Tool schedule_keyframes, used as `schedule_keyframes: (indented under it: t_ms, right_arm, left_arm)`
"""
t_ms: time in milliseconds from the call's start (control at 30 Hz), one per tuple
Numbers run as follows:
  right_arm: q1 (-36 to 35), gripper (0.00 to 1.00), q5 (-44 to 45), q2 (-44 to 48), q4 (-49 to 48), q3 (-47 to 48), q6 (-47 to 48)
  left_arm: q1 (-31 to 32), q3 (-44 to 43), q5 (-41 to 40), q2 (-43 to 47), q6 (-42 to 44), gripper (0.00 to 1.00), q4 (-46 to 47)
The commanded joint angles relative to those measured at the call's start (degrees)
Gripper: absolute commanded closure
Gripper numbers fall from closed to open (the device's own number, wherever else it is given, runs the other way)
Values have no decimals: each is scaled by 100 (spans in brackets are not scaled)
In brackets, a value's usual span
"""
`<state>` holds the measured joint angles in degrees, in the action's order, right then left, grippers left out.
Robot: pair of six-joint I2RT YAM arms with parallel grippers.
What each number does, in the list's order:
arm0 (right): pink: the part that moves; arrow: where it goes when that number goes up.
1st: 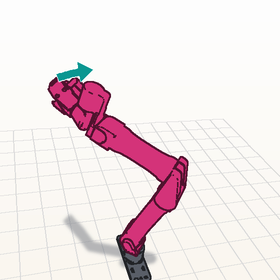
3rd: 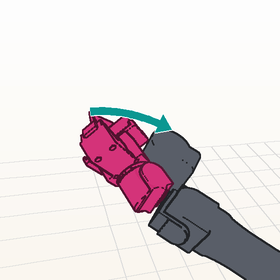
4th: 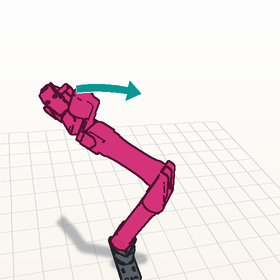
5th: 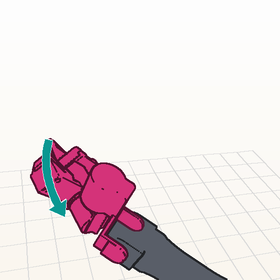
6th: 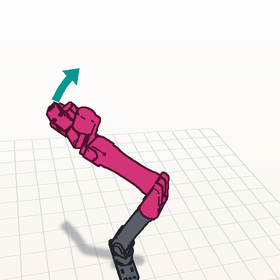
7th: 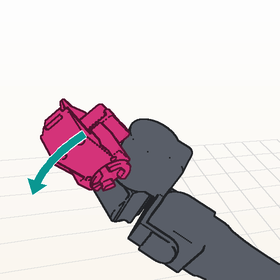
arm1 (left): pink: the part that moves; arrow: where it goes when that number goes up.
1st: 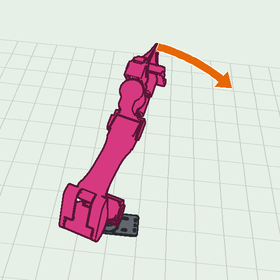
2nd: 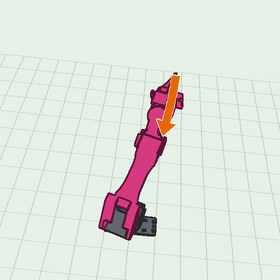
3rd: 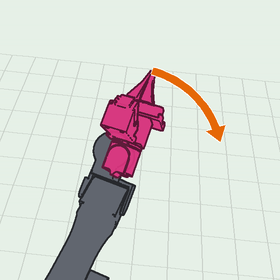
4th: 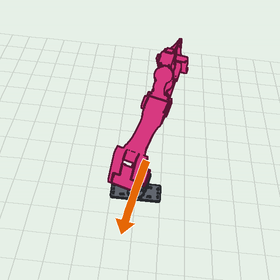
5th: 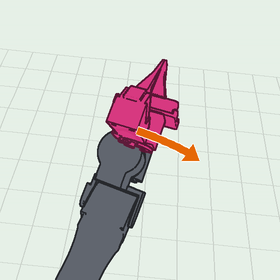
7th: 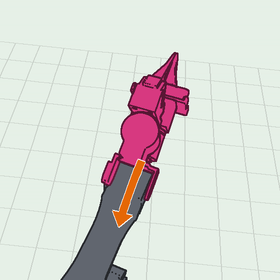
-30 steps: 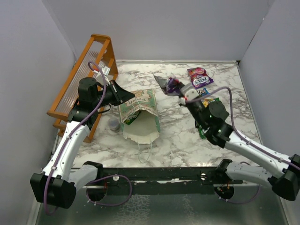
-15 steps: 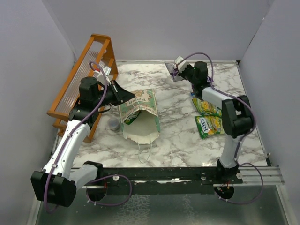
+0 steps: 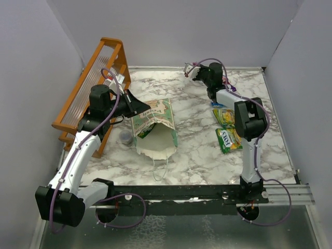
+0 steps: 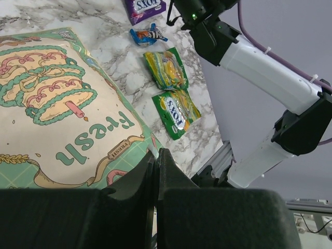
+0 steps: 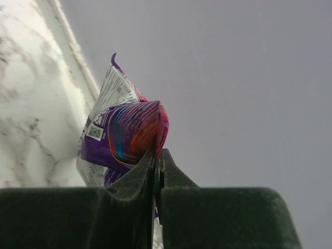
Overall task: Take the snacks out of the paper bag
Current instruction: Place the snack at the center of the board.
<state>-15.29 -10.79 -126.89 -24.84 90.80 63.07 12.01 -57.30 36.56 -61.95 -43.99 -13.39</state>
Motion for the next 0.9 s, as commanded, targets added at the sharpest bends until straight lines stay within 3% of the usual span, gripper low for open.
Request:
schedule_keyframes:
  t_ms: [0, 100, 300, 467, 567, 767, 867]
  right_arm:
    - [70, 99, 351, -189, -410, 374, 1145]
    - [70, 99, 39, -156, -338, -49, 1738]
    - [61, 98, -43, -88, -412, -941, 1766]
    - [39, 92, -444, 223, -512, -1622, 1683]
    - [24, 83, -525, 442, -448, -1925, 1479]
    - [-3, 48, -586, 1707, -255, -2589, -310]
    - [-35, 41, -848, 2629, -127, -3130, -1881]
  left_arm:
    - [-28, -232, 115, 2, 67, 100, -105]
    - [-23, -226, 58, 72, 91, 100, -158]
    - [-23, -140, 68, 185, 10, 100, -155]
    - [-23, -128, 67, 252, -20, 100, -149]
    - [-24, -137, 104, 269, -61, 100, -102]
    - [-24, -59, 64, 369, -88, 100, -83]
    - [-23, 21, 54, 426, -137, 100, -12]
